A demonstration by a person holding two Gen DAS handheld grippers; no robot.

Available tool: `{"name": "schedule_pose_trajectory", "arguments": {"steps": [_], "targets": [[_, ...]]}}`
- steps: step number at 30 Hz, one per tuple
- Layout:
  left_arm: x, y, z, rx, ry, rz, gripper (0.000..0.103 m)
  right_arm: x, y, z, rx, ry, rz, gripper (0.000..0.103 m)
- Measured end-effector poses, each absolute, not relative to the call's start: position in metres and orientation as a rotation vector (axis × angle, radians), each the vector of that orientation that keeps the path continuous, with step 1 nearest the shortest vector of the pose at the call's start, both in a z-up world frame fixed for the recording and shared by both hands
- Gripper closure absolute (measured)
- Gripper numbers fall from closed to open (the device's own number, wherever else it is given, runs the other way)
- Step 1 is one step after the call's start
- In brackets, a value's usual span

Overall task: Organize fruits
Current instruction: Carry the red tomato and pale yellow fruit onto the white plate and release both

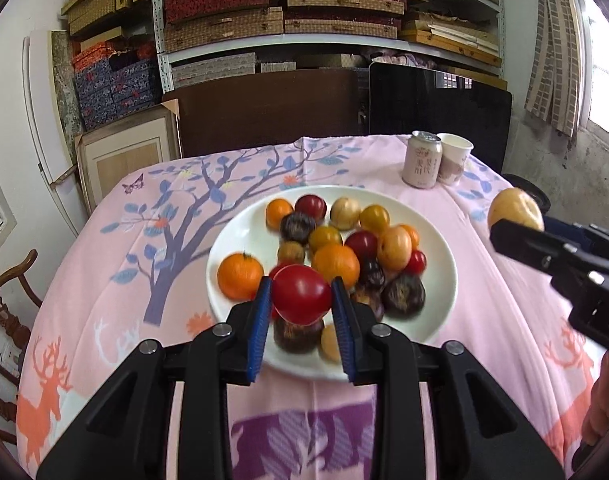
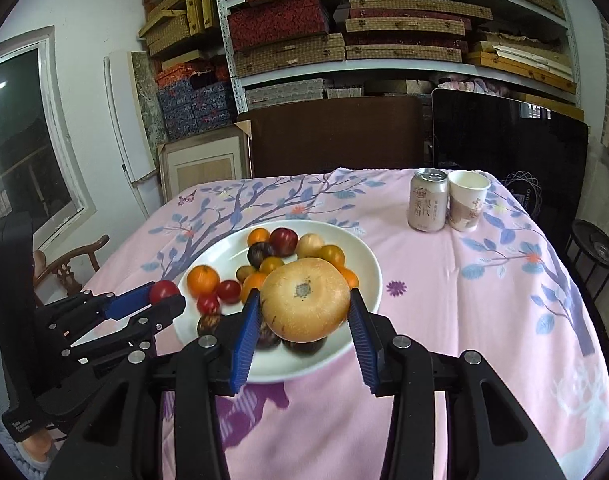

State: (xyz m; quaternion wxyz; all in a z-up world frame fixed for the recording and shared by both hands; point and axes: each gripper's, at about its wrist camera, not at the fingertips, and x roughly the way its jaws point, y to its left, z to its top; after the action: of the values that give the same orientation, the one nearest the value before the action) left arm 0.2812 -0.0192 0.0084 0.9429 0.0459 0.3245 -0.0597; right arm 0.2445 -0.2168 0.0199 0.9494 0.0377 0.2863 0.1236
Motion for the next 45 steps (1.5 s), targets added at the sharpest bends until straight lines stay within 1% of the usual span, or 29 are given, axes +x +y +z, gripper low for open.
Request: {"name": "schedule_pose_trajectory", "arguments": {"steps": [9, 20, 25, 30, 35, 41, 42, 44, 45], "targets": [[0.354, -0.022, 0.001, 0.076, 0.687, -0.121, 0.074, 0.304, -0.197, -0.002, 0.069, 0.64, 0.27, 0.059], [0.407, -0.015, -0.014, 0.039, 0.725, -0.111, 0.074, 0.348, -0.193, -0.011, 0.063, 0.66, 0.254, 0.059], [0.418, 0.005, -0.017, 0.001, 0.753, -0.103, 0.074, 0.372, -0.187, -0.006, 0.073, 0.681, 0.283, 0.059], [0.428, 0.026, -0.023, -0.045, 0.792, -0.09, 0.074, 0.387, -0.166, -0.015, 0.06, 0.719, 0.326, 0.059], [0.436, 0.019, -0.035, -0.024, 0.822, -0.108, 0.074, 0.393, -0.149, -0.027, 0.017, 0.748, 0.337, 0.059], [0.444, 0.017, -0.048, -0.03, 0.858, -0.115, 0.073, 0.399, -0.154, -0.033, 0.03, 0.759, 0.322, 0.058], [0.444, 0.017, -0.048, -0.03, 0.857, -0.109, 0.073, 0.4, -0.155, -0.034, 0.034, 0.76, 0.323, 0.058], [0.443, 0.017, -0.047, -0.028, 0.851, -0.104, 0.064, 0.399, -0.155, -0.034, 0.036, 0.759, 0.324, 0.058], [0.442, 0.018, -0.045, -0.029, 0.838, -0.098, 0.057, 0.4, -0.155, -0.034, 0.036, 0.753, 0.324, 0.057]]}}
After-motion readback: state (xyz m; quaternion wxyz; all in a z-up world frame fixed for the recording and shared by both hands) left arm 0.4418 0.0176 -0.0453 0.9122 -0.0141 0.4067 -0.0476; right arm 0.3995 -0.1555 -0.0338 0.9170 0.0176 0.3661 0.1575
